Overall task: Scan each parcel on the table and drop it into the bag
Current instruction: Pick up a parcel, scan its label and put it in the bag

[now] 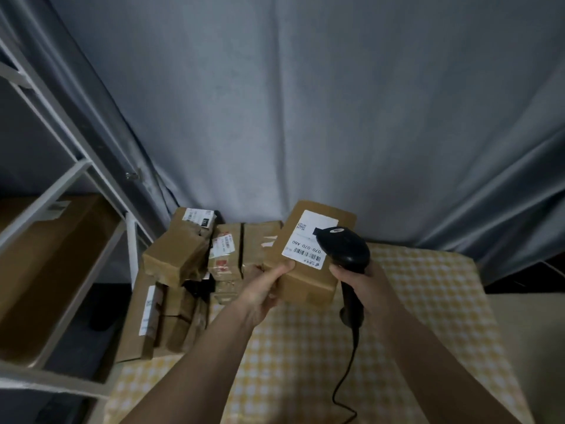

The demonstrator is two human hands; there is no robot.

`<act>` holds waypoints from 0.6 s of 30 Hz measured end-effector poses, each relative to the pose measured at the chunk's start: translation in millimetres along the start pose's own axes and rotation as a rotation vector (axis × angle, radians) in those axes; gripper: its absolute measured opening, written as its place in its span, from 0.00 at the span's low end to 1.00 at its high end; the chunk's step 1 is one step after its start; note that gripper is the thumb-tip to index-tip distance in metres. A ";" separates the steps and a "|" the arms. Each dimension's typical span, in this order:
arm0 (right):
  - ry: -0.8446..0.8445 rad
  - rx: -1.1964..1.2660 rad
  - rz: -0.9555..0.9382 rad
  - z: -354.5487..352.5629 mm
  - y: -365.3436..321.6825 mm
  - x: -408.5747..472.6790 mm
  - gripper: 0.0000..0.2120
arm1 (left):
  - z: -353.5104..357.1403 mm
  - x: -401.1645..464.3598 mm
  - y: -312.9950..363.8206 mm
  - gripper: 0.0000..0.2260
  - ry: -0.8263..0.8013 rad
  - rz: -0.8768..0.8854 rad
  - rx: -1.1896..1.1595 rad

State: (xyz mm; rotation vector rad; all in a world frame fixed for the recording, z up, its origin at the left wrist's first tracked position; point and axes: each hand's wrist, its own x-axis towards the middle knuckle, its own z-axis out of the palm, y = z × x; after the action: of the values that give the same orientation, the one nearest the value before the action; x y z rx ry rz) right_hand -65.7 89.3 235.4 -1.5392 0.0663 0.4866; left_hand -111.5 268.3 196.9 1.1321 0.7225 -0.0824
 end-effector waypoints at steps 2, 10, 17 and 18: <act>0.046 0.026 0.014 -21.5 1.0 2.2 0.10 | 18.0 2.4 -8.4 0.30 -0.014 -0.017 0.074; 0.167 0.146 0.011 -75.7 8.8 -20.7 0.16 | 63.6 2.3 -20.9 0.22 -0.173 -0.183 0.152; 0.415 0.203 0.000 -96.9 29.8 -66.4 0.15 | 99.9 0.0 -37.9 0.23 -0.370 -0.161 0.330; 0.445 0.214 -0.009 -99.5 33.4 -75.0 0.15 | 105.7 -0.7 -42.1 0.22 -0.393 -0.153 0.353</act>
State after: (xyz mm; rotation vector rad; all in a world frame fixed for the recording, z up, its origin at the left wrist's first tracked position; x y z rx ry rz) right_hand -119.1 -27.6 224.6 -1.4108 0.4413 0.1166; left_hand -78.3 159.9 187.7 1.3428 0.4486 -0.5651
